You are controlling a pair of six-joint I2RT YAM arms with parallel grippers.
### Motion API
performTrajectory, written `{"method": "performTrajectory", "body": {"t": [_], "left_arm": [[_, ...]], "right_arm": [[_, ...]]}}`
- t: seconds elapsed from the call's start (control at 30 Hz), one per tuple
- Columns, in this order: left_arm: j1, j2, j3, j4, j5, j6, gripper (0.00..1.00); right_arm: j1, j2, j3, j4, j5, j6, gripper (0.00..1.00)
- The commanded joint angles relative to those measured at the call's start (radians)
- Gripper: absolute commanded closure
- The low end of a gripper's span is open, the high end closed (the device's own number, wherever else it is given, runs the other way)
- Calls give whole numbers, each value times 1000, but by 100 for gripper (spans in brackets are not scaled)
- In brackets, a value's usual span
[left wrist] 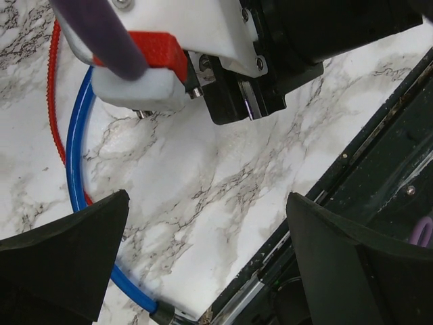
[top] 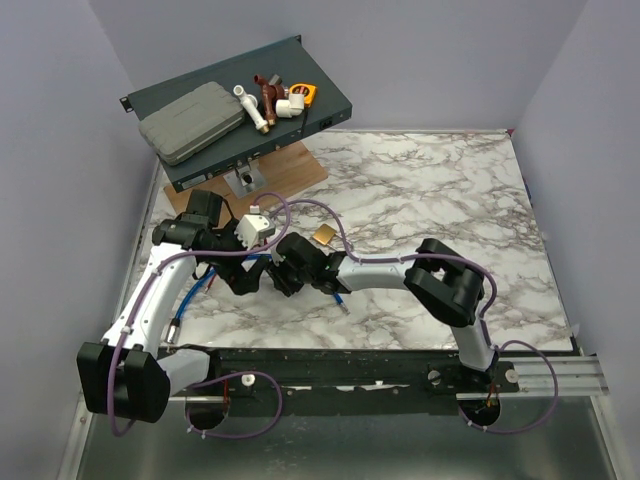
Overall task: Unlock with the key
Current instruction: Pick up the key from the center of the board.
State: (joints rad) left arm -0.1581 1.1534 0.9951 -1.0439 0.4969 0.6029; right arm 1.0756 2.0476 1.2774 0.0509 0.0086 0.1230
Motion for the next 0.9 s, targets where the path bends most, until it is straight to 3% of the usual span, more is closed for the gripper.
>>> {"method": "performTrajectory", "body": {"t": [0.0,0.17,0.43,0.63,0.73,0.87], "left_arm": [[3,9,41,-4,-24,-23,2],[3,4,45,0,-19,-31,1],[-9,-16,1,11,-33,-5,1],[-61,-20,-5,45,4,2,2],[-96,-26,-1,61,85,33,1],[-110,-22,54,-10,329,142,2]], "right_arm": [[9,15,-5,-40,53,-24,62],[10,15,-13,-36,42,-19,99],[9,-93,-109,39,12,0,99],[6,-264,-185,53,-34,16,99],[5,-371,-213,53,-63,30,99],[-2,-524,-222,19,-126,53,99]]}}
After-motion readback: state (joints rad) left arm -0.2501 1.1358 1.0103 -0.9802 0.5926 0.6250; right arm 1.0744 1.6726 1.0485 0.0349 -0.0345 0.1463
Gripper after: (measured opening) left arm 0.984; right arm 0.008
